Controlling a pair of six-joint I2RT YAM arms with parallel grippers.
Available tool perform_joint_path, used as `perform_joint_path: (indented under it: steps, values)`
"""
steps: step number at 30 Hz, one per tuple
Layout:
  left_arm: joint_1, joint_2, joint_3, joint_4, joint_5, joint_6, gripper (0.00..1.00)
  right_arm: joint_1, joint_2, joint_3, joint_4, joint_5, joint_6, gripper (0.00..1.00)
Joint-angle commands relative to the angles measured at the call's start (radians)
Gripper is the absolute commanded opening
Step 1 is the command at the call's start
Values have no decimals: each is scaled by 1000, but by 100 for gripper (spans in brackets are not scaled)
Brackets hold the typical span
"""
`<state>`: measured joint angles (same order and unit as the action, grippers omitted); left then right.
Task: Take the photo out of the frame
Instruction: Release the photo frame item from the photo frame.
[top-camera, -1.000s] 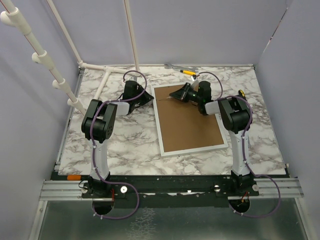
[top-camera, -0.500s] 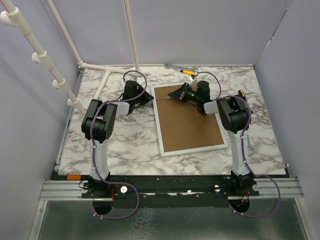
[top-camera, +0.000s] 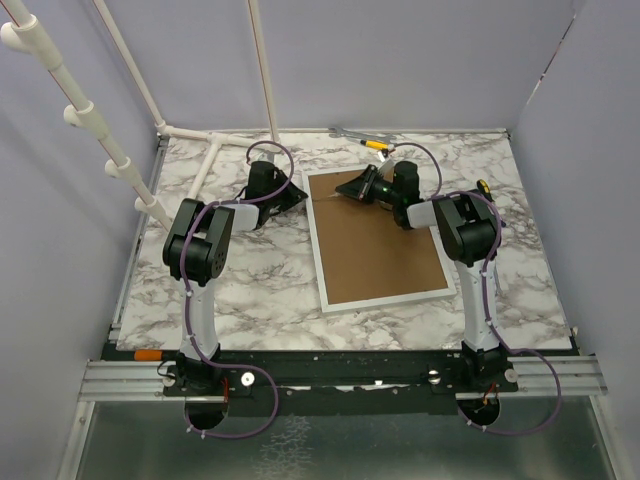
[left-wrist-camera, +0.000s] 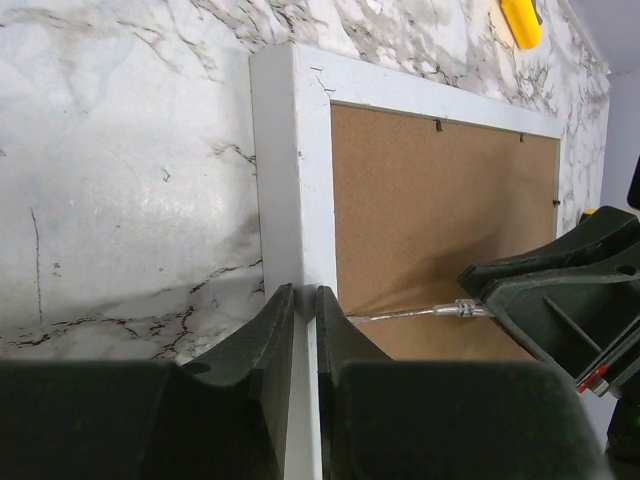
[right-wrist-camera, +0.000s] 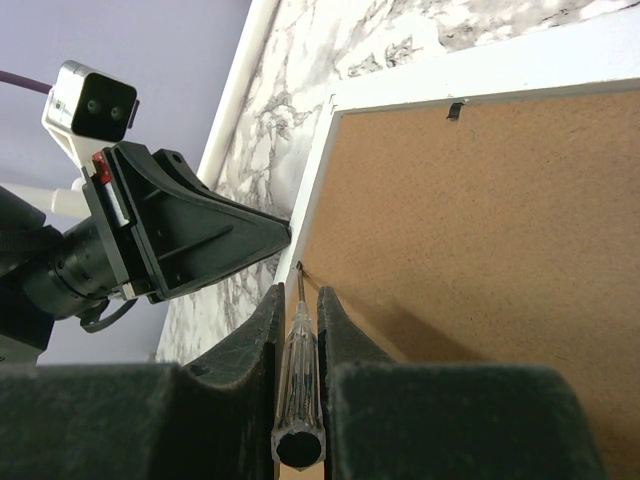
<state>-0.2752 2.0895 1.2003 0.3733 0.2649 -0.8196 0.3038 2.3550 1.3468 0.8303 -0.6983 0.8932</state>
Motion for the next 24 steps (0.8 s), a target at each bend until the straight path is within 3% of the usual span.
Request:
perform_joint_path:
  steps: [1, 24]
  values:
    - [-27, 18, 3, -1, 40, -7, 14, 21, 46, 24, -14, -14, -5, 0]
    - [-67, 6, -48, 17, 56, -26, 13, 72, 43, 107, -81, -35, -34, 1]
